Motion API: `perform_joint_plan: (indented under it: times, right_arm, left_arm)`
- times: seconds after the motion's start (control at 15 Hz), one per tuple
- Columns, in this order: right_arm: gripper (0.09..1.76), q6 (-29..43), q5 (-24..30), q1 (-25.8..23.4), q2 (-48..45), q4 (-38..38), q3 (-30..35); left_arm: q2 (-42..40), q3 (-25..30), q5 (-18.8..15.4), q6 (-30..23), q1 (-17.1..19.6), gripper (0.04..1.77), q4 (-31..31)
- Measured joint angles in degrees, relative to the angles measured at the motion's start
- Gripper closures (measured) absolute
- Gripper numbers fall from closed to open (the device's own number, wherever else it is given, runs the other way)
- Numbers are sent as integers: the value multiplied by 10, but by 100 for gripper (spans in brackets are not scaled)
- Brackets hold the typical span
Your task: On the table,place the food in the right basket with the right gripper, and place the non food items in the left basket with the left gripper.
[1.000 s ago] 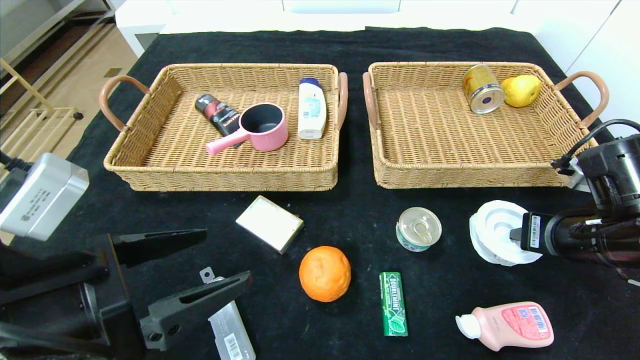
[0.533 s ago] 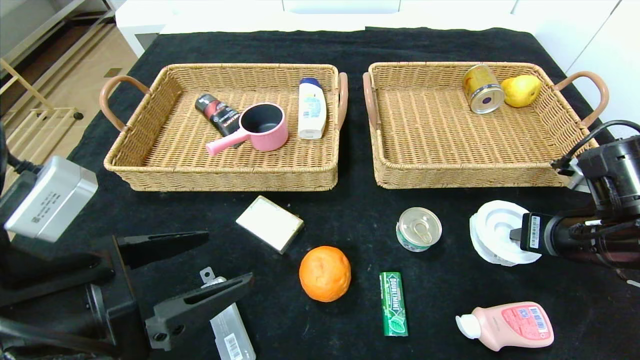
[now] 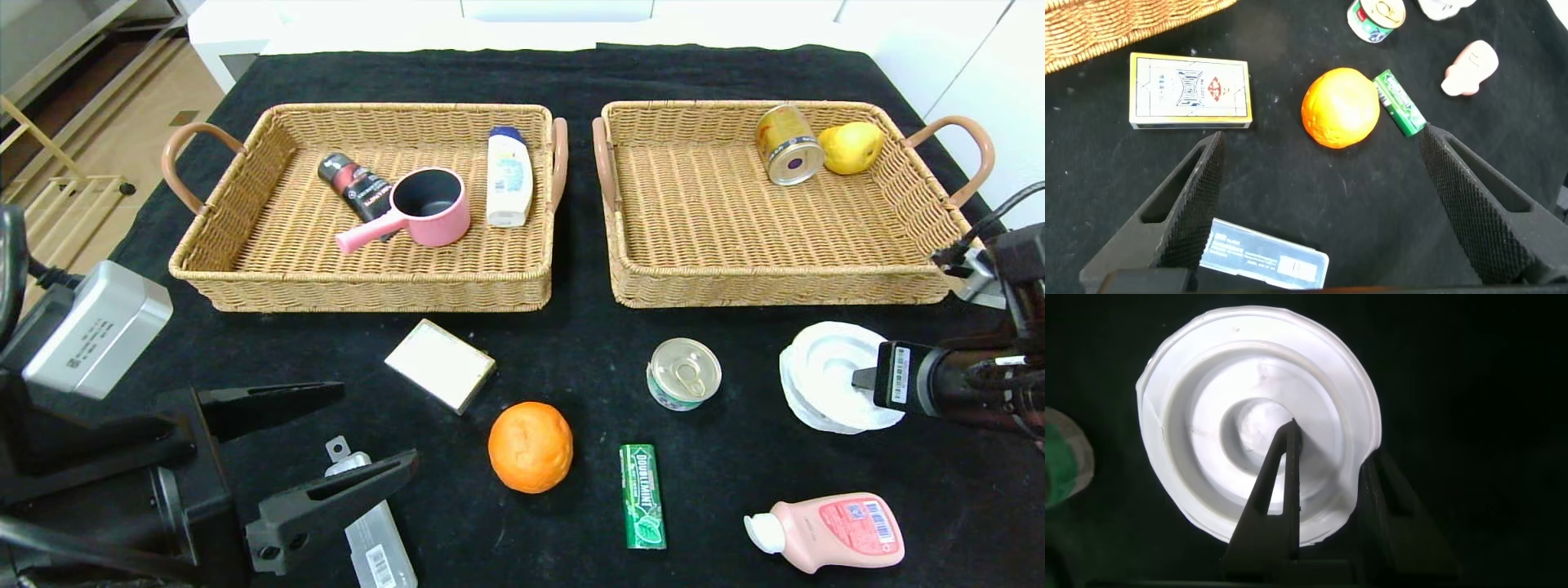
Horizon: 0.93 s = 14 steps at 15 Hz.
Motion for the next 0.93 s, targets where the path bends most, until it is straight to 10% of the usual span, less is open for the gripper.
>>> perform_joint_plan:
  times: [0.93]
  right_arm:
    - [136,-5,-3,133,-90,76,-59]
  left_arm:
    - [0,1,1,-1,0,9,0]
